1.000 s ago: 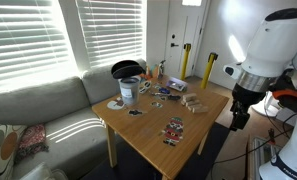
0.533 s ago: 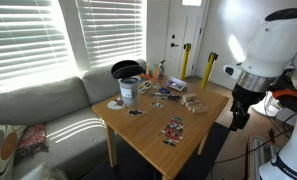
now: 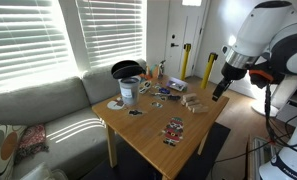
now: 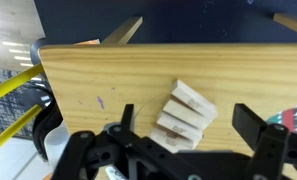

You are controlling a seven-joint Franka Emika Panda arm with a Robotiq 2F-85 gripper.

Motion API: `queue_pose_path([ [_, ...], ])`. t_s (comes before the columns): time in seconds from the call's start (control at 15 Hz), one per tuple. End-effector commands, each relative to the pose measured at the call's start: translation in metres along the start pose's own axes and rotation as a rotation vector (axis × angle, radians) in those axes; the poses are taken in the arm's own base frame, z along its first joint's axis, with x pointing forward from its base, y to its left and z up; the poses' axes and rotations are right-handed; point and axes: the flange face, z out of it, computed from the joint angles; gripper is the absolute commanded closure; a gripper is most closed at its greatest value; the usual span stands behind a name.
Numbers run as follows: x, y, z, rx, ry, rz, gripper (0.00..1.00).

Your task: Move the packet to the left side of the table

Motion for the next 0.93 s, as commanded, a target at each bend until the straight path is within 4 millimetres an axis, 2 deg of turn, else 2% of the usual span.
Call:
queue_pose_path([
  [0.0,0.042,0.045,0.004,0.089,0.026,0.183,0.0],
  [0.07,0.049,0.056,0.003,0.091,0.021,0.202,0.0],
  [0.13,0.029,0.044,0.003,0.061,0.031,0.135,0.0],
  [0.27,0.041,0.059,0.006,0.074,0.021,0.174,0.0],
  [0.4,0.048,0.054,0.009,0.084,0.007,0.23,0.0],
  [0.53,0.066,0.061,0.008,0.122,0.042,0.368,0.0],
  [0.67,0.078,0.078,0.015,0.183,0.043,0.418,0.0],
  [0.87,0.089,0.116,0.04,0.307,0.002,0.317,0.0],
])
